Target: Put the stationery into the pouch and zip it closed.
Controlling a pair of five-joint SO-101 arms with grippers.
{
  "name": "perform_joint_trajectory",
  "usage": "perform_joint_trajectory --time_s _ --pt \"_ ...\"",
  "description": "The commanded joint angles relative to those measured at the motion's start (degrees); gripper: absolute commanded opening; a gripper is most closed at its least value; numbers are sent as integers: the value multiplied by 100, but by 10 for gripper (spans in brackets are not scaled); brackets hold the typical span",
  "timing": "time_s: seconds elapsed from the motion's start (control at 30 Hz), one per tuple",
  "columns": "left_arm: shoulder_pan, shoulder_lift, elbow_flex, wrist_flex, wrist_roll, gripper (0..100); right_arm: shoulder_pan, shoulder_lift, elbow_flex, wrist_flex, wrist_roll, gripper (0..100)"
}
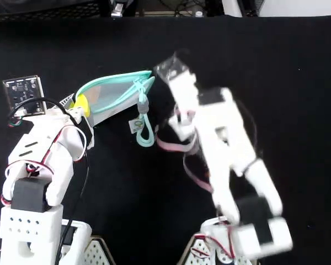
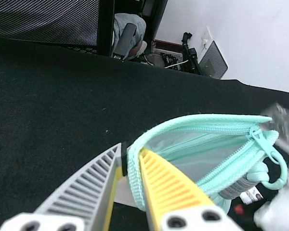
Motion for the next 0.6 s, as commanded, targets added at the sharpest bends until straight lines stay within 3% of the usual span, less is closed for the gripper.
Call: perform_joint_trajectory --time_s 0.0,0.13,0.27,0.57 --pt "13 185 804 70 35 30 -360 -453 910 -580 -404 12" --pt "13 185 822 70 35 30 -712 251 831 -580 -457 29" --pt "13 185 822 70 35 30 -862 1270 444 -563 -457 130" --pt "13 185 822 70 35 30 -853 2141 -286 -79 -431 109"
